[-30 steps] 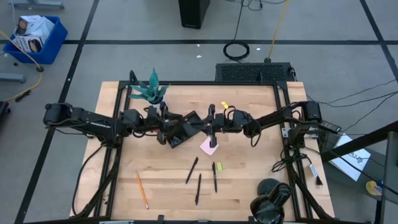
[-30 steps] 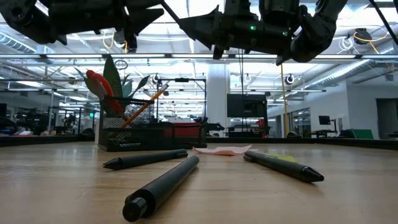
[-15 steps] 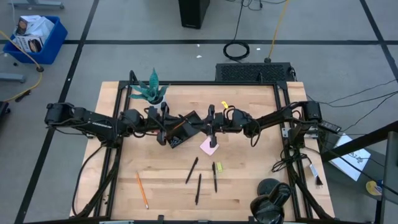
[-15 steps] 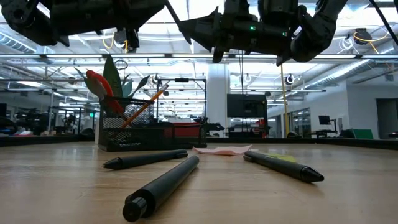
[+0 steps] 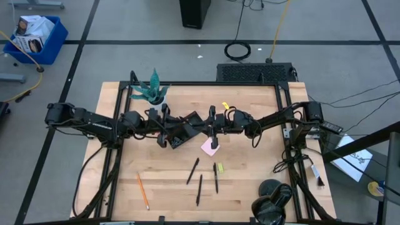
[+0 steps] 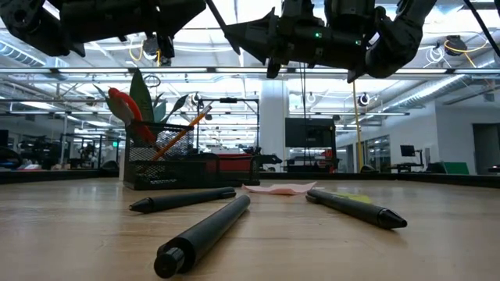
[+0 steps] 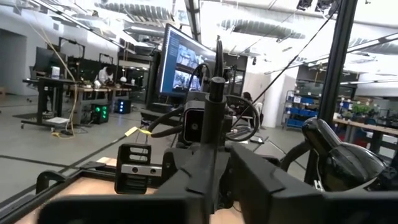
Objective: Pick and place office supplies into organizer
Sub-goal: Put the black pen into the black desk organizer
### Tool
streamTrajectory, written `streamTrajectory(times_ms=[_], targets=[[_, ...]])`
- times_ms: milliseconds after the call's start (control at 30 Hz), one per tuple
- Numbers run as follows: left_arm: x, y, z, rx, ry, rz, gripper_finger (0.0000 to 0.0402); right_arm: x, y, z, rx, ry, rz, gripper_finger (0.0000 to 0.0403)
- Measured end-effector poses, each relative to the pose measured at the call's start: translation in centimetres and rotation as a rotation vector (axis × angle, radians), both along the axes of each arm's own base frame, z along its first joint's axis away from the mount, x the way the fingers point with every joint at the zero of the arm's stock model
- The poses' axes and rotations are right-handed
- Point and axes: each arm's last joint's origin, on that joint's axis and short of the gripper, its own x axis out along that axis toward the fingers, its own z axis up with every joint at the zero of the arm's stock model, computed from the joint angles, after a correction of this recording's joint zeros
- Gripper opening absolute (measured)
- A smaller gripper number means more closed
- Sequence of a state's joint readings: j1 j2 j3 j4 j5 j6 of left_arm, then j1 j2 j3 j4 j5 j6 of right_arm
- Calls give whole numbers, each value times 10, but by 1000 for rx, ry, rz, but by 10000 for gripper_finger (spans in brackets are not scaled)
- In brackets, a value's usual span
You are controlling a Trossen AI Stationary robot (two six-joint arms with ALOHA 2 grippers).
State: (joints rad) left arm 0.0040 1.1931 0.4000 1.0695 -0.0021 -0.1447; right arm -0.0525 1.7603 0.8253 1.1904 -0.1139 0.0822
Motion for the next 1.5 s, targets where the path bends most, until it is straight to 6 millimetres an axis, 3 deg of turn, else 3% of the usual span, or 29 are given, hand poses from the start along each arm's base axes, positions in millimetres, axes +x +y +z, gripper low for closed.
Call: streamTrajectory(times_ms=[267,500,833,1200,1500], targets=[[0,2,0,-26,-2,51,165,0,0,0,8,1,-3,23],[0,3,0,-28,-4,58,197,0,0,0,15,1,-3,25],[1,9,4,-37,-13,80,198,0,-1,-1,32,8,-7,25],[28,10,-4,-45,63,66,194,0,-1,-1,32,9,-10,25],[23,7,4,-33,30,17,114,0,-1,-2,33,16,-12,25]])
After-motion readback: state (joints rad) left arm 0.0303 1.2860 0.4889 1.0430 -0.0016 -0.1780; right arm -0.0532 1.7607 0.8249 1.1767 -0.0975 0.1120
